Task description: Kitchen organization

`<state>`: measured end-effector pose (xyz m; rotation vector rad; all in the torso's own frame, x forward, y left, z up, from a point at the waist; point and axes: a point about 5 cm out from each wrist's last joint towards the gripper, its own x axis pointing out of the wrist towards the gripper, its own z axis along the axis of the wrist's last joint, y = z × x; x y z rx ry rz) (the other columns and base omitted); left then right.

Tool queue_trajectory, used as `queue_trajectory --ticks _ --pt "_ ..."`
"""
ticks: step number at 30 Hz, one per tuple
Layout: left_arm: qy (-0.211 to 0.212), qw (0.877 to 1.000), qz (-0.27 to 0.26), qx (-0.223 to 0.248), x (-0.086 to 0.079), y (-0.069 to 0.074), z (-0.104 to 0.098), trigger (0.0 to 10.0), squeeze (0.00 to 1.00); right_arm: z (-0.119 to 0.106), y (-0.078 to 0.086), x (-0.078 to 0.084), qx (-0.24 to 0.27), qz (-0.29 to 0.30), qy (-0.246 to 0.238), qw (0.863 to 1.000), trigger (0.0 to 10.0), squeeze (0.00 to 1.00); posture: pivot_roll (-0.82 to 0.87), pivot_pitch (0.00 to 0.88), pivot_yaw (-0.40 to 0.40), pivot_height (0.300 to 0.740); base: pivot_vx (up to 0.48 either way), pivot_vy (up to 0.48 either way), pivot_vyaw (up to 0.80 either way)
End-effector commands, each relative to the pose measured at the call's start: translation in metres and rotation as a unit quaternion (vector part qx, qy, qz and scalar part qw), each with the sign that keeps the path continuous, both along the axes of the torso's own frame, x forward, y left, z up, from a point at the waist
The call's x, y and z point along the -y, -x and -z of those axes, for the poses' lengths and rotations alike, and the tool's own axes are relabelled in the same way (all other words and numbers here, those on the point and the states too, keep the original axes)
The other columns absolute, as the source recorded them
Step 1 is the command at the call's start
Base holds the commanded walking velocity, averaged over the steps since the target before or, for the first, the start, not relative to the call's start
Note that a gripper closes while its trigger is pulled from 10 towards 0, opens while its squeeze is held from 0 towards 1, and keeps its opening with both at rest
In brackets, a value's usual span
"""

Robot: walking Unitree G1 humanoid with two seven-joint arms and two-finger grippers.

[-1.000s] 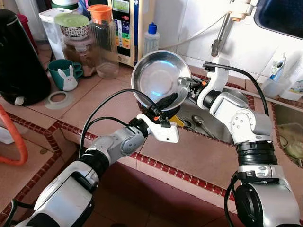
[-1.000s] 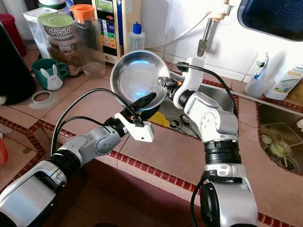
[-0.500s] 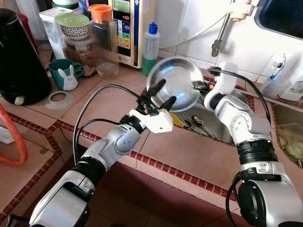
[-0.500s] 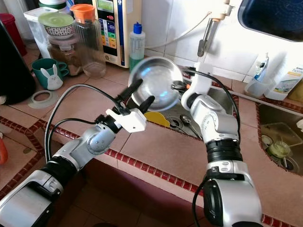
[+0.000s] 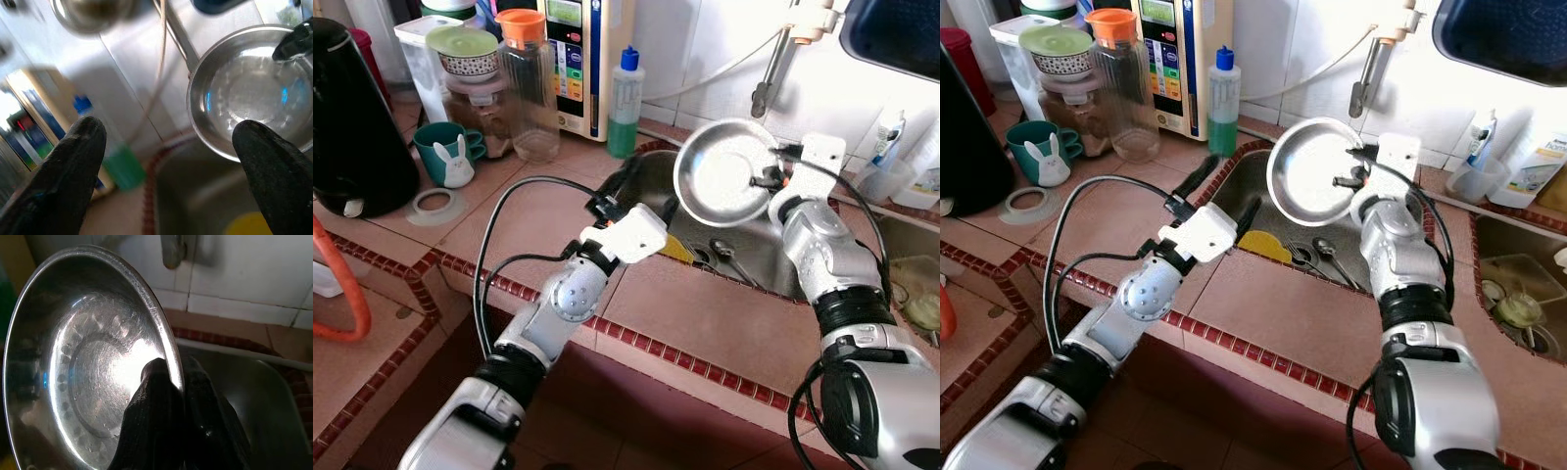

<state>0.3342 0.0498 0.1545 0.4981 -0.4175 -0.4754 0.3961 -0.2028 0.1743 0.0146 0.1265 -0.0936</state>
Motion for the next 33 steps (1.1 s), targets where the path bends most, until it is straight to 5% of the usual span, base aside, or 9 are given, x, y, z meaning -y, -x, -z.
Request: queue_trajectory --ticks 1,3,4,10,11,26,31,32,33 --pt "0.030 0.999 0.003 -0.040 0.000 0.000 0.000 10.0 1.00 0.008 0.002 0.005 -0.007 0.007 0.035 0.999 0.0 0.00 0.25 0.000 -0.061 0.740 0.000 0.000 0.00" --pt "0.059 0.994 0.002 -0.090 0.000 0.000 0.007 10.0 1.00 0.015 0.004 0.006 -0.018 0.012 0.067 0.998 0.0 0.00 0.25 0.000 -0.061 0.740 0.000 0.000 0.00" --pt "0.080 0.989 -0.004 -0.126 -0.001 0.000 0.009 10.0 1.00 0.021 0.005 0.008 -0.025 0.020 0.083 0.996 3.6 0.00 0.26 0.000 -0.060 0.740 0.000 0.000 0.00" --pt "0.107 0.980 0.011 -0.166 0.001 0.005 0.004 10.0 1.00 0.036 0.010 0.013 -0.045 0.031 0.112 0.992 5.1 0.00 0.27 0.000 -0.062 0.740 0.000 0.000 0.00" --pt "0.103 0.980 0.017 -0.166 0.002 0.007 0.003 10.0 1.00 0.039 0.011 0.012 -0.053 0.021 0.112 0.992 10.0 0.00 0.28 0.000 -0.061 0.740 0.000 0.000 0.00" --pt "0.117 0.970 0.025 -0.210 0.007 0.017 0.001 10.0 0.91 0.055 0.019 0.025 -0.093 -0.039 0.160 0.982 10.0 0.00 0.31 0.000 -0.059 0.740 0.000 0.000 0.00" --pt "0.111 0.969 0.029 -0.219 0.007 0.019 0.001 10.0 0.88 0.059 0.020 0.027 -0.108 -0.052 0.163 0.979 10.0 0.51 0.32 0.000 -0.051 0.740 0.000 0.000 0.00" --pt "0.107 0.969 0.028 -0.222 0.005 0.020 0.003 10.0 0.87 0.060 0.021 0.027 -0.112 -0.053 0.157 0.980 10.0 0.95 0.32 0.000 -0.050 0.740 0.000 0.000 0.00" --pt "0.104 0.969 0.027 -0.223 0.004 0.020 0.004 10.0 0.87 0.061 0.021 0.026 -0.114 -0.055 0.154 0.980 10.0 0.97 0.32 0.000 -0.050 0.740 0.000 0.000 0.00"
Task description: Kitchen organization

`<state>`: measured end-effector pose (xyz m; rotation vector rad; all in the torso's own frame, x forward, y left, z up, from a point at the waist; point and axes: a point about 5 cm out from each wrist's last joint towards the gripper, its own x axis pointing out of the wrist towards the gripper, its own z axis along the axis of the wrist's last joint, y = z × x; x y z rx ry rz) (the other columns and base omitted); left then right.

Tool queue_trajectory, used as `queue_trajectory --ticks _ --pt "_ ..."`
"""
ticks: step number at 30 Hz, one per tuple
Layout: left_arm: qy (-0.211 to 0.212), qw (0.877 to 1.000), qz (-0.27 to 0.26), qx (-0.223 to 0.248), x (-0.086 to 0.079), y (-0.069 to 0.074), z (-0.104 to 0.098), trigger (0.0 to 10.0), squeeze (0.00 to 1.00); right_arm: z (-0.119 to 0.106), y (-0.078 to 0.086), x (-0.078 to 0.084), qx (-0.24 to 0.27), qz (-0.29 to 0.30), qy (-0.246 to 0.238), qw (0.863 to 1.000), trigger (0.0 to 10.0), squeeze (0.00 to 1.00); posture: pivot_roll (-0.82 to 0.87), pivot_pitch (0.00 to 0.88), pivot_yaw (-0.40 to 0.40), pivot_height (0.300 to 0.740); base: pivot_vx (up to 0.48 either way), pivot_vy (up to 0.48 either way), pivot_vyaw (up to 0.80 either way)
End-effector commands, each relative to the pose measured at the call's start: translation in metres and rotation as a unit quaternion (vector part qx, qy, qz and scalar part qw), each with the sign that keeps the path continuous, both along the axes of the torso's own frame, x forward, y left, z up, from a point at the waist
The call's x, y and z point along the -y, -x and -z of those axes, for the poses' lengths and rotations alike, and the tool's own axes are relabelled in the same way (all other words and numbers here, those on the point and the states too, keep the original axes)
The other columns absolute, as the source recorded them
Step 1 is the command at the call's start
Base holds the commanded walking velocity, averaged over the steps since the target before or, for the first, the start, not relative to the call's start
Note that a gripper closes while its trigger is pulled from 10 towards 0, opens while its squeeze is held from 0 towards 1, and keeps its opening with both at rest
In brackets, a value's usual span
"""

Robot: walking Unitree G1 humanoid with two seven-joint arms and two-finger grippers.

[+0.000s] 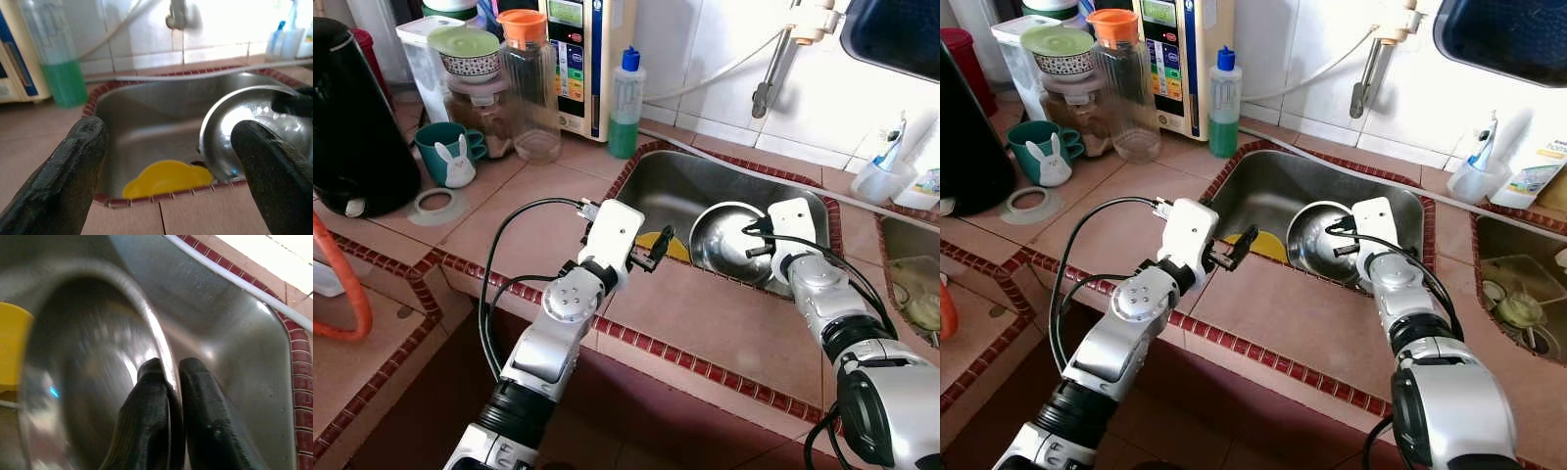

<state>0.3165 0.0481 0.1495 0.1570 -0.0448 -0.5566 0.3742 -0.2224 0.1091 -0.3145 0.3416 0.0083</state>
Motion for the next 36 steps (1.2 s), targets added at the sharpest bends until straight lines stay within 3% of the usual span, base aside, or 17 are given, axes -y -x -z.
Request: queue_trajectory --ticks 1,7,10,16,23,29,33,34,36 --pt "-0.006 1.000 0.007 -0.001 0.001 0.003 0.000 10.0 0.86 -0.004 -0.001 0.006 0.000 0.006 -0.002 1.000 10.0 0.98 0.32 0.000 -0.049 0.740 0.000 0.000 0.00" --pt "-0.012 1.000 0.003 -0.005 -0.002 0.002 0.001 10.0 0.85 -0.001 -0.001 0.004 -0.005 0.015 -0.027 1.000 10.0 1.00 0.33 0.000 -0.046 0.740 0.000 0.000 0.00" --pt "-0.014 1.000 0.005 -0.006 -0.002 0.002 0.001 10.0 0.78 0.000 0.000 0.003 -0.007 0.017 -0.032 0.999 10.0 1.00 0.33 0.000 -0.045 0.740 0.000 0.000 0.00" --pt "-0.022 1.000 0.010 -0.011 -0.003 0.003 0.004 10.0 0.45 0.003 0.001 0.001 -0.014 0.020 -0.051 0.998 10.0 1.00 0.33 0.000 -0.043 0.740 0.000 0.000 0.00" --pt "-0.027 0.999 0.006 -0.016 -0.003 0.002 0.007 10.0 0.46 0.000 0.000 0.006 0.003 0.047 -0.062 0.997 10.0 1.00 0.32 0.000 -0.043 0.740 0.000 0.000 0.00" --pt "-0.026 0.999 0.008 -0.018 0.001 0.002 0.008 10.0 0.47 0.000 0.001 0.006 0.010 0.073 -0.135 0.988 10.0 1.00 0.32 0.000 -0.048 0.740 0.000 0.000 0.00" --pt "-0.027 0.999 0.006 -0.019 0.001 0.003 0.009 10.0 0.47 0.003 0.001 0.003 0.001 0.080 -0.155 0.985 10.0 1.00 0.32 0.000 -0.051 0.740 0.000 0.000 0.00" --pt "-0.027 0.999 0.006 -0.020 0.000 0.003 0.009 10.0 0.47 0.004 0.001 0.001 -0.006 0.074 -0.152 0.986 10.0 1.00 0.32 0.000 -0.052 0.740 0.000 0.000 0.00" --pt "-0.029 0.999 0.004 -0.021 0.000 0.004 0.010 10.0 0.47 0.004 -0.001 -0.009 -0.020 0.013 -0.082 0.996 10.0 1.00 0.32 0.000 -0.053 0.740 0.000 0.000 0.00"
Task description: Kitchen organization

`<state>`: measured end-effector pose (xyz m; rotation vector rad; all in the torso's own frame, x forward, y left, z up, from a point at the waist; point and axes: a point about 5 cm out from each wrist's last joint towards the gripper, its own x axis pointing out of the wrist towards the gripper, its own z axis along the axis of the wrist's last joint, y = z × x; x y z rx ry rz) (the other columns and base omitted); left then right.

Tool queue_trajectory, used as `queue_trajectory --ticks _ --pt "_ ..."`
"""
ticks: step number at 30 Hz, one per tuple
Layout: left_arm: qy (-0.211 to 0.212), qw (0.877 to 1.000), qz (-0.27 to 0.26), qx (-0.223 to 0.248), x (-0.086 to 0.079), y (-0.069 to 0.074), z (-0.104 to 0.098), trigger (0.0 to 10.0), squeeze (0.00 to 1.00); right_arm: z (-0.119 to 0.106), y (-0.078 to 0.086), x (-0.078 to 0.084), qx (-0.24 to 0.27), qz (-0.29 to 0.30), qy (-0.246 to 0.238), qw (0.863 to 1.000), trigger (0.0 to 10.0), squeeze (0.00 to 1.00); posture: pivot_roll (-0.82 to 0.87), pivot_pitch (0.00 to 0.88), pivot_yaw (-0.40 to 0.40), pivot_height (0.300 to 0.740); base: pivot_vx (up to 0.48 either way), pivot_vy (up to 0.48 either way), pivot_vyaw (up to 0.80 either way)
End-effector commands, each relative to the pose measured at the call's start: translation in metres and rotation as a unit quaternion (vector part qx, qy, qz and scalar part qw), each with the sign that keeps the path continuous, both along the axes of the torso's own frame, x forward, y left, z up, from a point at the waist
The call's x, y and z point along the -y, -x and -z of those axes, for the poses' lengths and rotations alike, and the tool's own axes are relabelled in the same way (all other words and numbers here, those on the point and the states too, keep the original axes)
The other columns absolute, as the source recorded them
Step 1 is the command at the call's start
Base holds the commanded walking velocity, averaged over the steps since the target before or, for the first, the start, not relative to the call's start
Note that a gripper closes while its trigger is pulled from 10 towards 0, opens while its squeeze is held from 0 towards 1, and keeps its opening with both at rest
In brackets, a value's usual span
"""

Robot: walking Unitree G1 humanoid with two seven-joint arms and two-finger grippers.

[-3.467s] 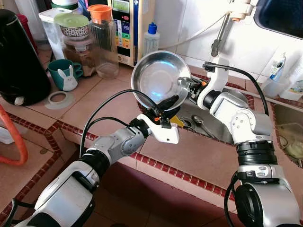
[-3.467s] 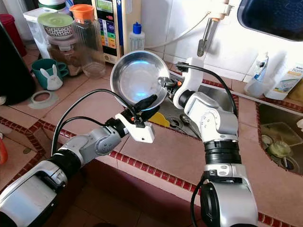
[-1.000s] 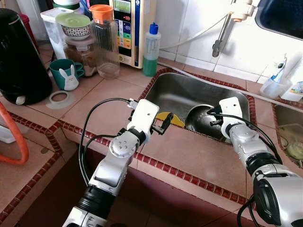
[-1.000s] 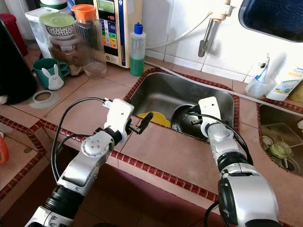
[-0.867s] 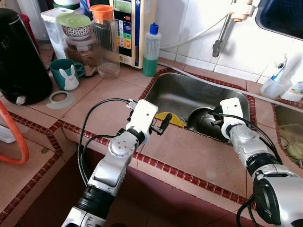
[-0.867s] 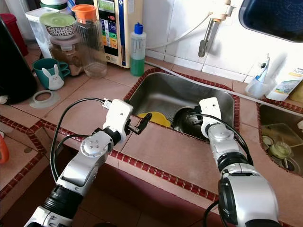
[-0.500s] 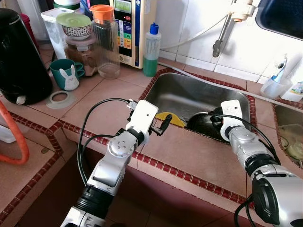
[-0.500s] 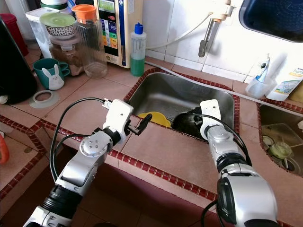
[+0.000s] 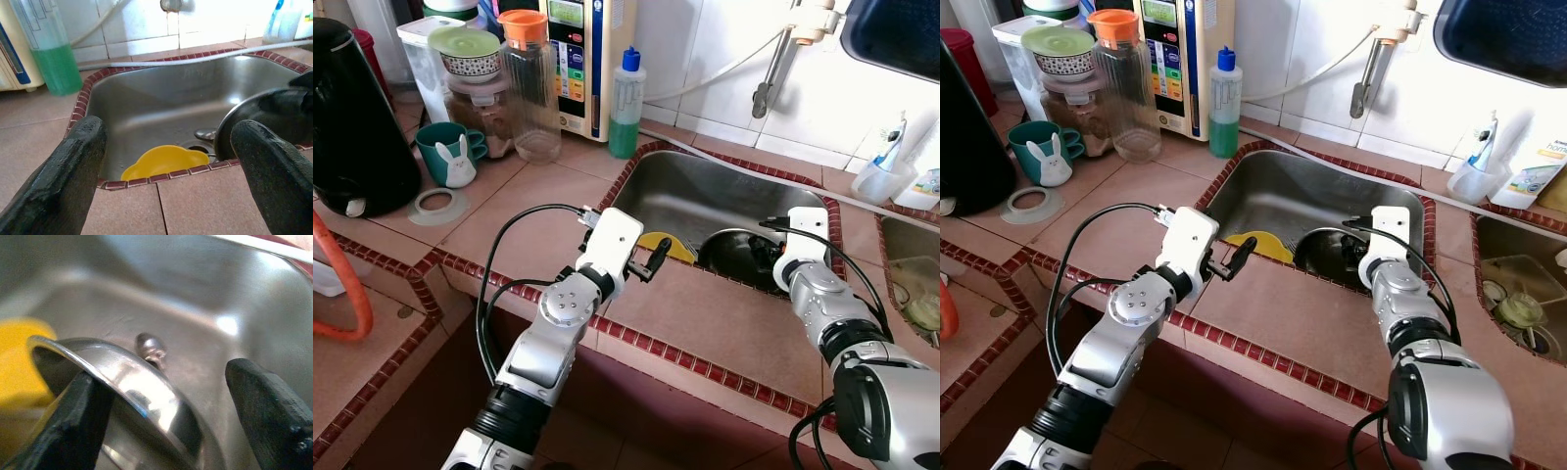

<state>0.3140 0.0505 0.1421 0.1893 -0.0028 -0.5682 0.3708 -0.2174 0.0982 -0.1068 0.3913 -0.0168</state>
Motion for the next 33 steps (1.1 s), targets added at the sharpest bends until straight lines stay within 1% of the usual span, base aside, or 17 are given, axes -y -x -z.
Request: queue_trajectory --ticks 1,2,3,5,8,10,15,17,18,19,20,21,22,24,26,27,33 --pt "-0.008 1.000 0.000 -0.005 0.002 0.001 0.003 10.0 0.47 -0.010 -0.006 -0.008 0.013 -0.048 0.052 0.997 10.0 1.00 0.32 0.000 -0.055 0.740 0.000 0.000 0.00" --pt "-0.008 1.000 0.000 -0.005 0.002 0.001 0.003 10.0 0.47 -0.013 -0.008 -0.010 0.021 -0.065 0.073 0.995 10.0 1.00 0.32 0.000 -0.055 0.740 0.000 0.000 0.00" --pt "-0.008 1.000 -0.001 -0.006 0.003 0.002 0.003 10.0 0.47 -0.013 -0.009 -0.015 0.011 -0.078 0.029 0.996 10.0 1.00 0.32 0.000 -0.057 0.740 0.000 0.000 0.00" --pt "-0.009 1.000 -0.001 -0.007 0.003 0.002 0.004 10.0 0.47 -0.013 -0.009 -0.020 -0.005 -0.094 0.008 0.995 10.0 1.00 0.32 0.000 -0.058 0.740 0.000 0.000 0.00" --pt "-0.009 1.000 -0.001 -0.008 0.004 0.002 0.005 10.0 0.47 -0.015 -0.010 -0.021 -0.017 -0.087 -0.042 0.995 10.0 1.00 0.32 0.000 -0.062 0.740 0.000 0.000 0.00" --pt "-0.009 1.000 -0.001 -0.009 0.005 0.002 0.005 10.0 0.46 -0.018 -0.011 -0.018 -0.016 -0.090 -0.030 0.995 10.0 1.00 0.32 0.000 -0.063 0.740 0.000 0.000 0.00" --pt "-0.009 1.000 -0.002 -0.009 0.005 0.003 0.006 10.0 0.47 -0.018 -0.010 -0.019 -0.032 -0.106 -0.080 0.991 10.0 1.00 0.32 0.000 -0.065 0.740 0.000 0.000 0.00" --pt "-0.010 1.000 -0.003 -0.009 0.004 0.003 0.006 10.0 0.46 -0.020 -0.011 -0.019 -0.028 -0.122 -0.072 0.990 10.0 1.00 0.31 0.000 -0.066 0.740 0.000 0.000 0.00" --pt "-0.010 1.000 -0.003 -0.009 0.004 0.003 0.006 10.0 0.47 -0.022 -0.012 -0.018 -0.021 -0.122 -0.080 0.989 10.0 0.77 0.31 0.000 -0.067 0.740 0.000 0.000 0.00" --pt "-0.011 1.000 -0.003 -0.009 0.004 0.003 0.006 10.0 0.47 -0.025 -0.012 -0.018 -0.015 -0.120 -0.094 0.988 10.0 0.77 0.31 0.000 -0.067 0.740 0.000 0.000 0.00" --pt "-0.010 1.000 -0.004 -0.009 0.004 0.002 0.006 10.0 0.46 -0.028 -0.014 -0.018 -0.001 -0.122 -0.096 0.988 10.0 0.35 0.31 0.000 -0.067 0.740 0.000 0.000 0.00" --pt "-0.010 1.000 -0.004 -0.008 0.004 0.002 0.006 10.0 0.46 -0.031 -0.015 -0.019 0.009 -0.124 -0.095 0.988 10.0 0.35 0.31 0.000 -0.067 0.740 0.000 0.000 0.00" --pt "-0.010 1.000 -0.006 -0.006 0.004 0.002 0.005 10.0 0.47 -0.038 -0.018 -0.019 0.038 -0.119 -0.095 0.988 10.0 0.00 0.31 0.000 -0.070 0.740 0.000 0.000 0.00" --pt "-0.009 1.000 -0.007 -0.005 0.004 0.001 0.005 10.0 0.47 -0.042 -0.020 -0.019 0.058 -0.116 -0.083 0.988 10.0 0.00 0.31 0.000 -0.070 0.740 0.000 0.000 0.00" --pt "-0.009 1.000 -0.008 -0.005 0.004 0.001 0.005 10.0 0.47 -0.045 -0.021 -0.021 0.072 -0.129 -0.037 0.988 10.0 0.00 0.31 0.000 -0.073 0.740 0.000 0.000 0.00" --pt "-0.009 1.000 -0.008 -0.005 0.004 0.001 0.005 10.0 0.46 -0.045 -0.021 -0.023 0.074 -0.133 -0.032 0.988 10.0 0.00 0.31 0.000 -0.073 0.740 0.000 0.000 0.00" --pt "-0.010 1.000 -0.009 -0.006 0.004 0.002 0.006 10.0 0.46 -0.042 -0.021 -0.028 0.068 -0.131 -0.062 0.987 10.0 0.00 0.32 0.000 -0.077 0.740 0.000 0.000 0.00"
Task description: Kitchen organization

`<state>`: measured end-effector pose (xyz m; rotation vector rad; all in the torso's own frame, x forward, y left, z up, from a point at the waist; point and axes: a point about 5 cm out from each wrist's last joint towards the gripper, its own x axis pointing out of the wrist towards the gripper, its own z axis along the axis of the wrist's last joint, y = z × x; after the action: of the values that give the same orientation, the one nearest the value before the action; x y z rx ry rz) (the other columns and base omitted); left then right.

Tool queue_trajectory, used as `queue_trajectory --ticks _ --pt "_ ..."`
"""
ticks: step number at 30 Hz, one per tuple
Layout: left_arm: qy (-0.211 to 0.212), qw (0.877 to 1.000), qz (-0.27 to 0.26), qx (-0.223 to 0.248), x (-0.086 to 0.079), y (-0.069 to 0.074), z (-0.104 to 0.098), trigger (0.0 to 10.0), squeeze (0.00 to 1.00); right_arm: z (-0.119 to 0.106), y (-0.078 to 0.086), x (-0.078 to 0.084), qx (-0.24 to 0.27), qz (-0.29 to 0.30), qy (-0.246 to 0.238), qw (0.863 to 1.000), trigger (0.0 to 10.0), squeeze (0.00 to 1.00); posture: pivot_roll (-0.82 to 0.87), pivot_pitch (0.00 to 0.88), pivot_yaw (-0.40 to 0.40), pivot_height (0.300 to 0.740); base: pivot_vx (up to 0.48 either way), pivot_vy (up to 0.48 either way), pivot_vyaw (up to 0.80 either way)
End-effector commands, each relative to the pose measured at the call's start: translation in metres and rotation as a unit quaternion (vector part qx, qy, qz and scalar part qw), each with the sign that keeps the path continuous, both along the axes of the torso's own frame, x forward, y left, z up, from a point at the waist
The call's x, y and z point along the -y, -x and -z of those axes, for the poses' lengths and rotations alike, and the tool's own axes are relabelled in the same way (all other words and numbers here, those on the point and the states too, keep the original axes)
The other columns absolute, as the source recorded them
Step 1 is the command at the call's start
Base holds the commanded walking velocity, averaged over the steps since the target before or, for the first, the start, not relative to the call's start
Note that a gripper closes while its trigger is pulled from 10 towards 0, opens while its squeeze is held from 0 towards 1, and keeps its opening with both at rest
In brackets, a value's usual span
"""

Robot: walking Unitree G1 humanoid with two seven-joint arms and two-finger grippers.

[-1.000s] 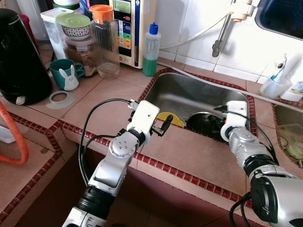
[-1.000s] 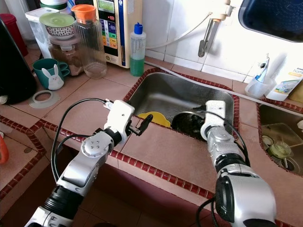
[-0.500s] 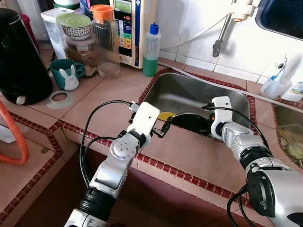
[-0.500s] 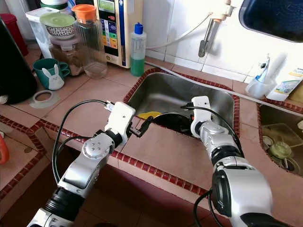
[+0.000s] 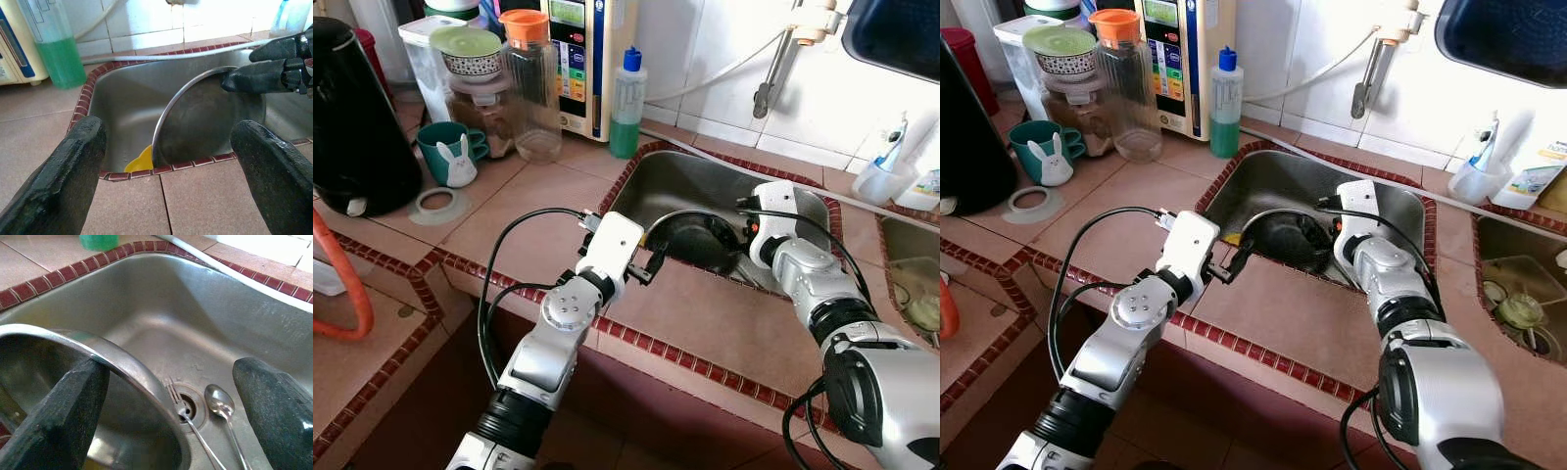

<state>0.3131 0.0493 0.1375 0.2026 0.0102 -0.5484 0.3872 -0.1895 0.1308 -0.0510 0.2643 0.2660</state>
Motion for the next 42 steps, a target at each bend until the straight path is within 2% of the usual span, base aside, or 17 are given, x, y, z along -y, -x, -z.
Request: queue_trajectory --ticks 1,6,7,9,15,22,24,27,28,30,32,34,36,37,40,41,42 --pt "-0.002 1.000 0.000 -0.002 0.002 0.001 0.002 10.0 0.46 -0.009 -0.004 0.000 0.012 0.009 -0.015 1.000 10.0 0.00 0.32 0.000 -0.079 0.740 0.000 0.000 0.00" --pt "-0.001 1.000 -0.003 -0.002 0.002 0.000 0.002 10.0 0.46 -0.010 -0.005 -0.001 0.006 0.017 -0.050 0.999 10.0 0.00 0.31 0.000 -0.084 0.740 0.000 0.000 0.00" --pt "-0.001 1.000 -0.002 -0.002 0.003 0.000 0.002 10.0 0.46 -0.007 -0.004 -0.001 -0.005 0.014 -0.047 0.999 10.0 0.00 0.31 0.000 -0.084 0.740 0.000 0.000 0.00" --pt "-0.001 1.000 0.000 -0.003 0.004 0.000 0.003 10.0 0.46 0.009 0.002 -0.002 -0.075 0.009 -0.039 0.996 10.0 0.00 0.31 0.000 -0.084 0.740 0.000 0.000 0.00" --pt "-0.001 1.000 0.000 -0.004 0.005 0.000 0.003 10.0 0.46 0.022 0.010 0.002 -0.129 -0.019 0.001 0.991 10.0 0.00 0.31 0.000 -0.086 0.740 0.000 0.000 0.00" --pt "-0.003 1.000 -0.002 -0.004 0.003 -0.001 0.003 10.0 0.46 0.020 0.009 0.003 -0.139 -0.020 -0.003 0.990 10.0 0.00 0.31 0.000 -0.088 0.740 0.000 0.000 0.00" --pt "-0.002 1.000 -0.002 -0.004 0.004 -0.002 0.003 10.0 0.46 0.021 0.010 0.002 -0.151 -0.020 -0.022 0.988 10.0 0.00 0.31 0.000 -0.087 0.740 0.000 0.000 0.00" --pt "-0.002 1.000 0.000 -0.005 0.005 -0.001 0.003 10.0 0.46 0.022 0.012 -0.005 -0.183 -0.027 -0.112 0.976 10.0 0.00 0.31 0.000 -0.086 0.740 0.000 0.000 0.00" --pt "-0.003 1.000 0.000 -0.005 0.005 -0.001 0.003 10.0 0.46 0.019 0.012 -0.010 -0.174 -0.063 -0.104 0.977 10.0 0.00 0.31 0.000 -0.086 0.740 0.000 0.000 0.00" --pt "-0.004 1.000 0.000 -0.005 0.005 -0.002 0.003 10.0 0.46 0.022 0.015 -0.015 -0.191 -0.094 -0.114 0.971 10.0 0.00 0.31 0.000 -0.085 0.740 0.000 0.000 0.00" --pt "-0.004 1.000 0.000 -0.005 0.004 -0.002 0.003 10.0 0.45 0.025 0.017 -0.015 -0.190 -0.109 -0.076 0.973 10.0 0.00 0.31 0.000 -0.085 0.740 0.000 0.000 0.00" --pt "-0.005 1.000 0.000 -0.004 0.004 -0.002 0.003 10.0 0.46 0.029 0.017 -0.011 -0.190 -0.086 -0.066 0.976 10.0 0.00 0.31 0.000 -0.085 0.740 0.000 0.000 0.00" --pt "-0.005 1.000 0.000 -0.004 0.005 -0.003 0.003 10.0 0.46 0.031 0.018 -0.008 -0.192 -0.067 -0.079 0.976 10.0 0.00 0.31 0.000 -0.084 0.740 0.000 0.000 0.00" --pt "-0.004 1.000 0.000 -0.004 0.005 -0.003 0.003 10.0 0.45 0.030 0.018 -0.007 -0.192 -0.063 -0.090 0.975 10.0 0.00 0.31 0.000 -0.084 0.740 0.000 0.000 0.00" --pt "-0.005 1.000 0.001 -0.004 0.005 -0.003 0.003 10.0 0.45 0.028 0.017 -0.003 -0.179 -0.060 -0.074 0.979 10.0 0.00 0.31 0.000 -0.084 0.740 0.000 0.000 0.00" --pt "-0.005 1.000 0.001 -0.004 0.005 -0.002 0.003 10.0 0.45 0.025 0.015 -0.002 -0.165 -0.061 -0.066 0.982 10.0 0.00 0.31 0.000 -0.083 0.740 0.000 0.000 0.00" --pt "-0.005 1.000 0.000 -0.002 0.004 -0.003 0.003 10.0 0.45 0.016 0.010 0.002 -0.126 -0.051 -0.051 0.989 10.0 0.00 0.31 0.000 -0.084 0.740 0.000 0.000 0.00"
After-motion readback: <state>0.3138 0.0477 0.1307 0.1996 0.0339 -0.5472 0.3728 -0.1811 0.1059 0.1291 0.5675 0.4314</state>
